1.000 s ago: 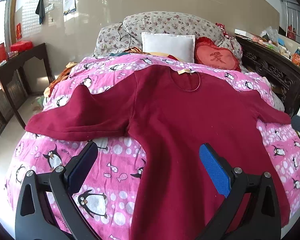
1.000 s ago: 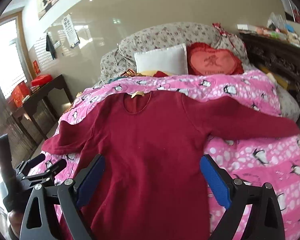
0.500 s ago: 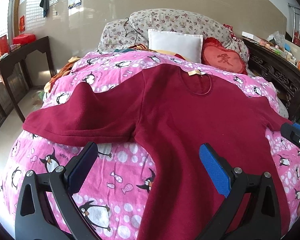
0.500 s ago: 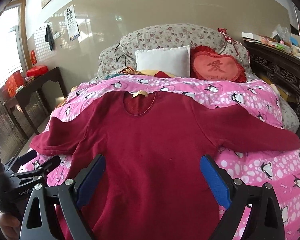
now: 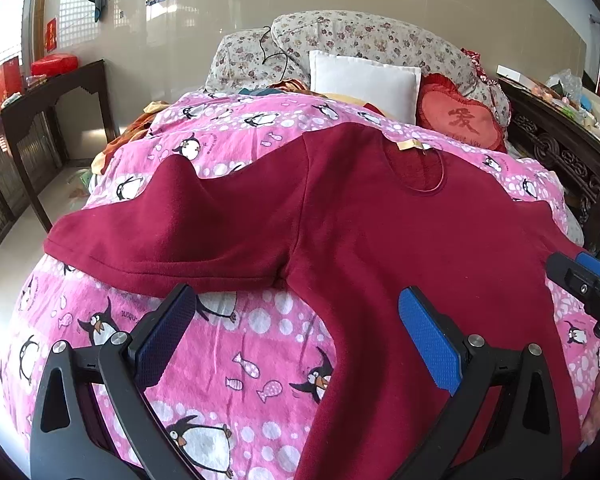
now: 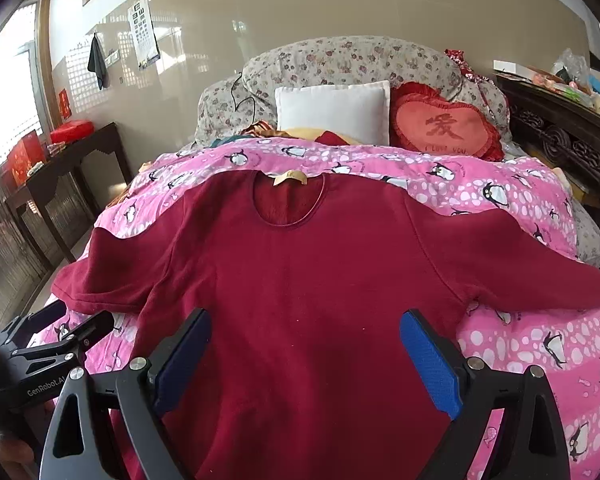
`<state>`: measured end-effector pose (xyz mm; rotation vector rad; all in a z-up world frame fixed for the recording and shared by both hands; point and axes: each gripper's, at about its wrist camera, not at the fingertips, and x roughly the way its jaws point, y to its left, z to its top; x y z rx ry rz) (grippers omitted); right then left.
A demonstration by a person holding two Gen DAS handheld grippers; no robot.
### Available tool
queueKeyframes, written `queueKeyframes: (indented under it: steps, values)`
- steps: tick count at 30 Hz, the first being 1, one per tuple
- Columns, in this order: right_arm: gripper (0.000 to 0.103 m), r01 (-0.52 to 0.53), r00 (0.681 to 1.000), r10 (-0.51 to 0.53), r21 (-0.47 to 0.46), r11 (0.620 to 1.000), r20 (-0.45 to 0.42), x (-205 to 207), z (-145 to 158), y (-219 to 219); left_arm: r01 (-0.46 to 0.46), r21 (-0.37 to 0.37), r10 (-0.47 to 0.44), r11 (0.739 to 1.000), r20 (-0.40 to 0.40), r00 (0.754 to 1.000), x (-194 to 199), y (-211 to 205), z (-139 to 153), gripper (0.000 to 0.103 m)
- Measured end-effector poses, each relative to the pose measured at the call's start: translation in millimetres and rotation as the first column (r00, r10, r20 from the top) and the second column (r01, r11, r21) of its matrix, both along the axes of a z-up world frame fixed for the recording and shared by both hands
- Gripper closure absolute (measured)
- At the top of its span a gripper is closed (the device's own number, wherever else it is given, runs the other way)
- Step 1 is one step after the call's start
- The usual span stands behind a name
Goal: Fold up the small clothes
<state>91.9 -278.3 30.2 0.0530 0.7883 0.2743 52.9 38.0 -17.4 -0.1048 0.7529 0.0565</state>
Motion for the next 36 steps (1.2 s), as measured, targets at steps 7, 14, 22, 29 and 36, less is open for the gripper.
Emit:
queueKeyframes:
  steps: [7, 14, 22, 29, 36]
  values:
    - [0.009, -0.002, 1.0, 0.002, -0.012, 1.0, -0.013, 3, -5, 7, -0.018, -0.008, 0.018, 1.0, -0.007, 1.0, 4, 7, 0, 0.001]
    - [0.009, 0.022, 0.999, -0.022, -0.015, 1.0, -0.024, 7, -9, 7, -0.017, -0.014, 0.017, 1.0, -0.01, 1.0, 7, 7, -2, 0.001]
    - [0.009, 0.035, 0.999, -0.035, -0.017, 0.999, -0.04, 11, -14, 3, -0.019, -0.001, 0.019, 1.0, -0.015, 1.0, 8, 8, -1, 0.001]
    - [0.009, 0.022, 0.998, -0.023, -0.015, 1.0, -0.05, 17, -19, 10, -0.047, -0.063, 0.045, 0.997, -0.034, 0.998, 10, 32, -1, 0.001]
    - [0.009, -0.014, 0.997, 0.013, -0.013, 1.0, -0.075, 27, -26, 24, -0.29, -0.268, 0.281, 0.919, -0.071, 0.957, 1, 147, -1, 0.001]
